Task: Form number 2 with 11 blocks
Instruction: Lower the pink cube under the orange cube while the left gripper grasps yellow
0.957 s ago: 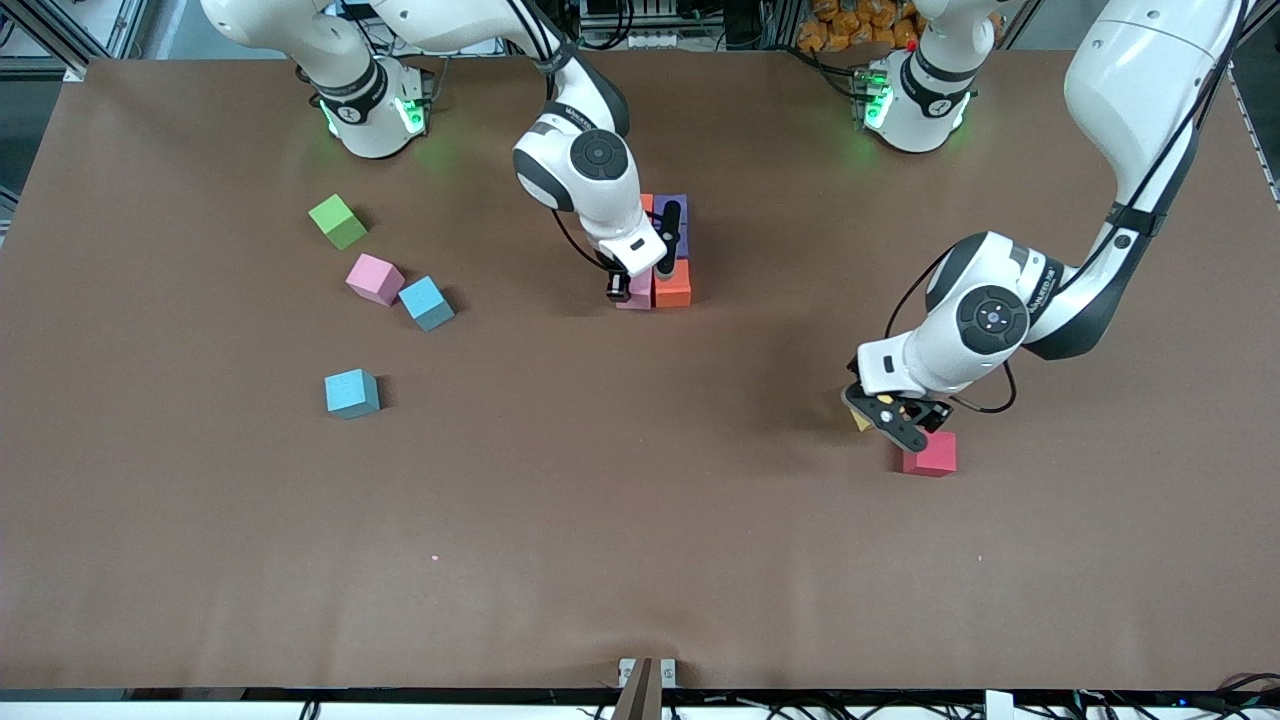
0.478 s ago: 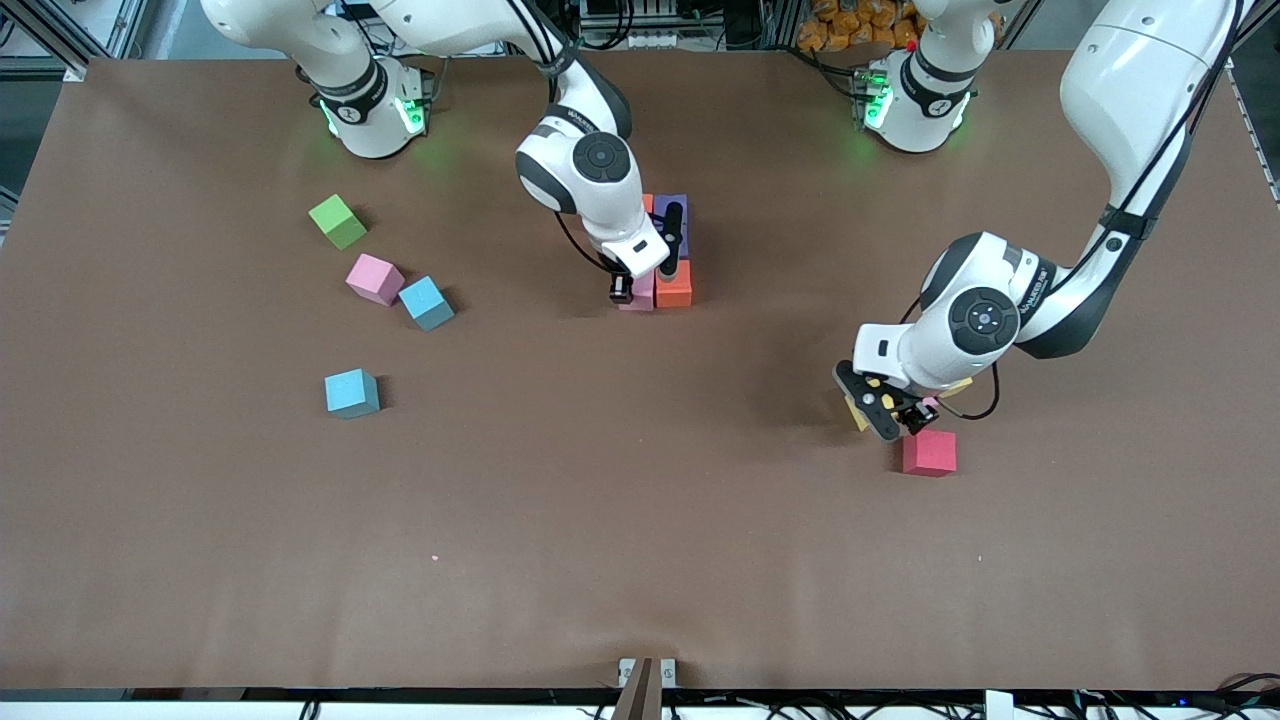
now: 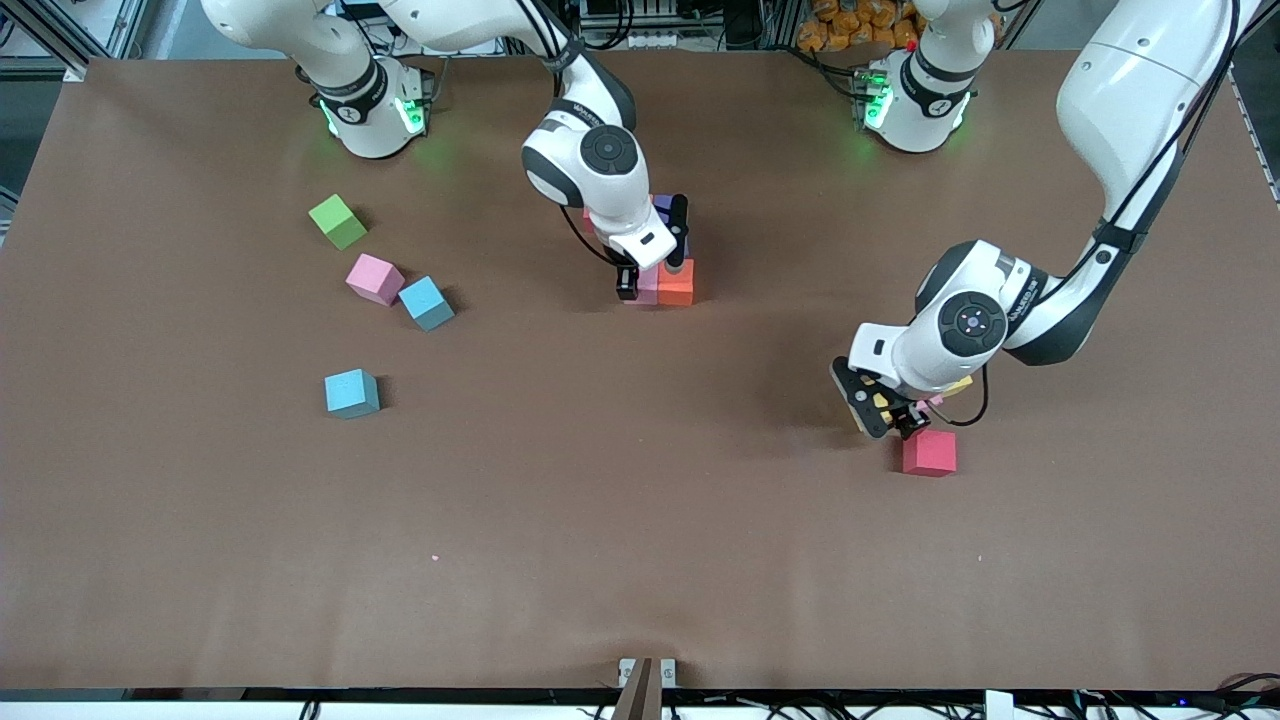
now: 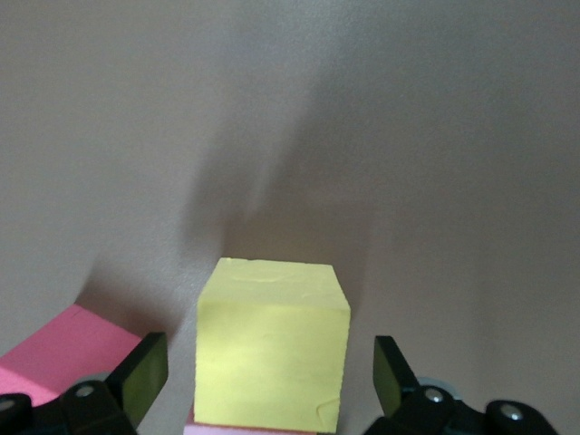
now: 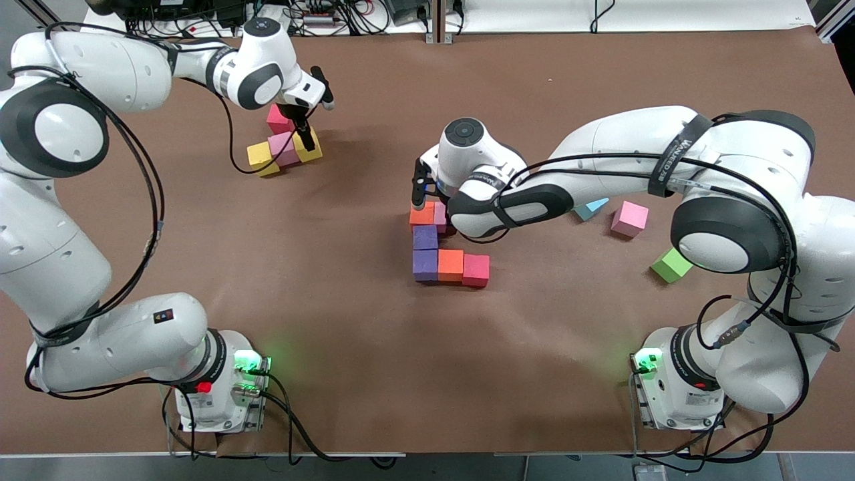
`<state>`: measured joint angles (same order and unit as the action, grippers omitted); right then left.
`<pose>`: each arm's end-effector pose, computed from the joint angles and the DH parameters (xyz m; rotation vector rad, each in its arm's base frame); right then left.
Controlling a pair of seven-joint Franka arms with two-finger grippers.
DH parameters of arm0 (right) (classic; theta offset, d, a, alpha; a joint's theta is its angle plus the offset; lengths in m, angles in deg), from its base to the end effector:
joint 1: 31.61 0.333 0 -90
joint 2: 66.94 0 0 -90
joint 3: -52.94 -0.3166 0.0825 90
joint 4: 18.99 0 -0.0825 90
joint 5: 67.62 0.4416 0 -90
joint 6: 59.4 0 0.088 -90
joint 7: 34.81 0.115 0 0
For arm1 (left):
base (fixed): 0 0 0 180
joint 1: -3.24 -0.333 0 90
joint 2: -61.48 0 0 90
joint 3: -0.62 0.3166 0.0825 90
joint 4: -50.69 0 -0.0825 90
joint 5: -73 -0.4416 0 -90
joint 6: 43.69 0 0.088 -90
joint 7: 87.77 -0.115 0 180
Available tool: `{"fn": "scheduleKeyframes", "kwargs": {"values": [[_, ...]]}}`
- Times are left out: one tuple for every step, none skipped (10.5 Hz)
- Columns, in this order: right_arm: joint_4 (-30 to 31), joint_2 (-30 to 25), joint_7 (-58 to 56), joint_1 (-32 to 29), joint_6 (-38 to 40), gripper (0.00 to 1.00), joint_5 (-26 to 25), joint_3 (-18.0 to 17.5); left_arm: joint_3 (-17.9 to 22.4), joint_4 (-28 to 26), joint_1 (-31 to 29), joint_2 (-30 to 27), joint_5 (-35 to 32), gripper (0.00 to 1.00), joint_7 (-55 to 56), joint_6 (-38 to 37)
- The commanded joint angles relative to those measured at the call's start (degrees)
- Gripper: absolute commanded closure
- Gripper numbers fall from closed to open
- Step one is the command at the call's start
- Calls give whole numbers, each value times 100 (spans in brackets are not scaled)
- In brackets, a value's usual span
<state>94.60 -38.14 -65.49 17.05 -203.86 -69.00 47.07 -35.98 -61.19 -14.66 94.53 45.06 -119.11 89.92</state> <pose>0.3782 0.5314 0.1611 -2.2751 -2.1046 -0.0481 0.6178 -0.1978 0.1771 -2.6296 1.7142 0.0639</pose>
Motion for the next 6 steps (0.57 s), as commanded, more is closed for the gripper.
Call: {"fn": "scheduleKeyframes", "kwargs": {"values": [[-65, -50, -34, 4, 76, 0, -12, 24, -40, -141, -64, -9, -168, 0, -65, 148], [-48, -164, -25, -32, 129, 0, -12, 24, -40, -150, -64, -9, -177, 0, -65, 148], [-56, -304, -25, -145, 390, 0, -4, 24, -31, -150, -64, 35, -177, 0, -65, 148], [-56, -471, -25, -303, 628, 0, -3, 24, -22, -150, -64, 87, -177, 0, -65, 148], [-65, -612, -25, -470, 900, 0, -3, 24, -13, -150, -64, 96, -282, 0, -65, 148], [-65, -735, -17, -698, 1068, 0, 5, 24, -13, -133, -64, 131, -370, 0, -65, 148]]}}
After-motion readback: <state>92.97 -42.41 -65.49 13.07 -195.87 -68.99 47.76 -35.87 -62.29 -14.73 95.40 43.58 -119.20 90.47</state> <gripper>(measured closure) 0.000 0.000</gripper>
